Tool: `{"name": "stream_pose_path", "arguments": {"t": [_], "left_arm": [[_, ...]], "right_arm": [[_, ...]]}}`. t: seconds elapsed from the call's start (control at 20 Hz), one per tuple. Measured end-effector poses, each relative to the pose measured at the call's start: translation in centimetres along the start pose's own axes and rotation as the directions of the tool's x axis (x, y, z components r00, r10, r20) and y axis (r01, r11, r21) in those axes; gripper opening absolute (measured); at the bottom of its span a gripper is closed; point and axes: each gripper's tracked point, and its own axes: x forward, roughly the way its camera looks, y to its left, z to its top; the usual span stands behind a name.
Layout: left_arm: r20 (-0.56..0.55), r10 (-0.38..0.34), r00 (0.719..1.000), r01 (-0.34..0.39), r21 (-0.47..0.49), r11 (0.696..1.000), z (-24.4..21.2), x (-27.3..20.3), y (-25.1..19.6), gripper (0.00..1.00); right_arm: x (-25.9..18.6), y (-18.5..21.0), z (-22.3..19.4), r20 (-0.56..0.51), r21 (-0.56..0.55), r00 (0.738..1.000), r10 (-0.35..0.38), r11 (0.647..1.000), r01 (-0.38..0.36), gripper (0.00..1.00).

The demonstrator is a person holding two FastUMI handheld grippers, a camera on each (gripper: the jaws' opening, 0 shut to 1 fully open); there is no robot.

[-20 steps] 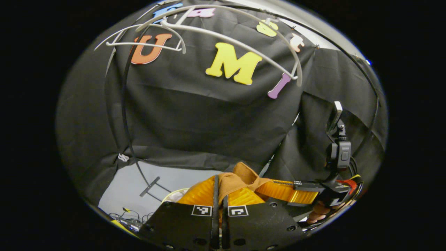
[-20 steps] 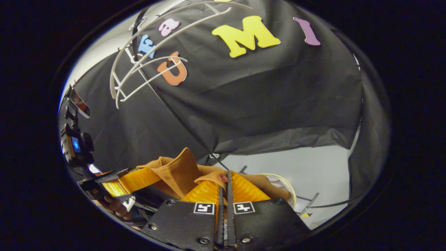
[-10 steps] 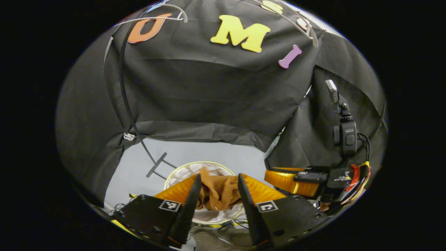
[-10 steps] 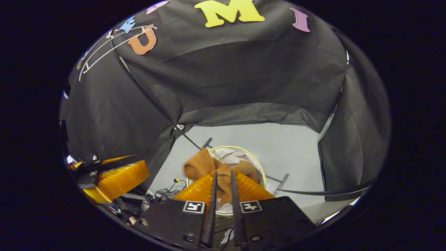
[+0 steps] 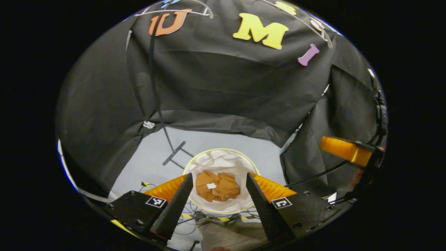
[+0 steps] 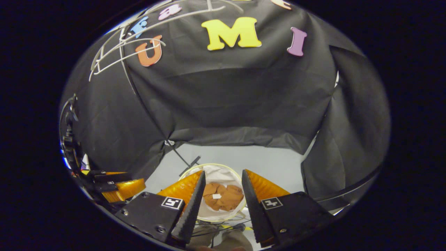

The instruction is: Grasp the clothes on the hanger with both hands and then place them into the laundry hamper below.

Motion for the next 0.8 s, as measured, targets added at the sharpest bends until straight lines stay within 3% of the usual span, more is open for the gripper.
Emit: {"name": "stream_pose_path", "arguments": {"t": [0.1, 0.45, 0.5, 0.55, 0.65, 0.8], "left_arm": [[0.034, 0.042, 0.999, -0.042, -0.011, 0.999, 0.8, -1.8, 1.0, 0.94], [0.274, 0.065, 0.959, -0.068, -0.001, 0.998, 7.1, -8.4, -1.5, 0.95], [0.305, 0.065, 0.95, -0.069, 0.001, 0.998, 7.5, -9.4, -1.7, 1.0], [0.33, 0.069, 0.942, -0.075, 0.006, 0.997, 8.1, -10.8, -2.0, 0.95], [0.397, 0.08, 0.914, -0.096, 0.02, 0.995, 9.7, -13.4, -3.0, 0.95], [0.54, 0.097, 0.836, -0.133, 0.028, 0.991, 12.4, -18.0, -4.0, 0.92]], "right_arm": [[-1.6, -0.5, 1.0, 0.052, -0.001, 0.999, -0.006, 1.0, 0.006, 0.76], [-8.9, -2.0, 4.9, 0.289, -0.033, 0.957, -0.013, 0.999, 0.024, 0.76], [-9.5, -2.1, 5.5, 0.311, -0.039, 0.95, -0.011, 0.999, 0.024, 0.8], [-10.3, -2.3, 6.0, 0.33, -0.044, 0.944, -0.006, 0.999, 0.021, 0.78], [-12.1, -2.6, 7.0, 0.379, -0.043, 0.925, 0.009, 0.999, 0.008, 0.78], [-16.6, -3.1, 9.5, 0.477, -0.039, 0.878, 0.03, 0.999, -0.013, 0.8]]}}
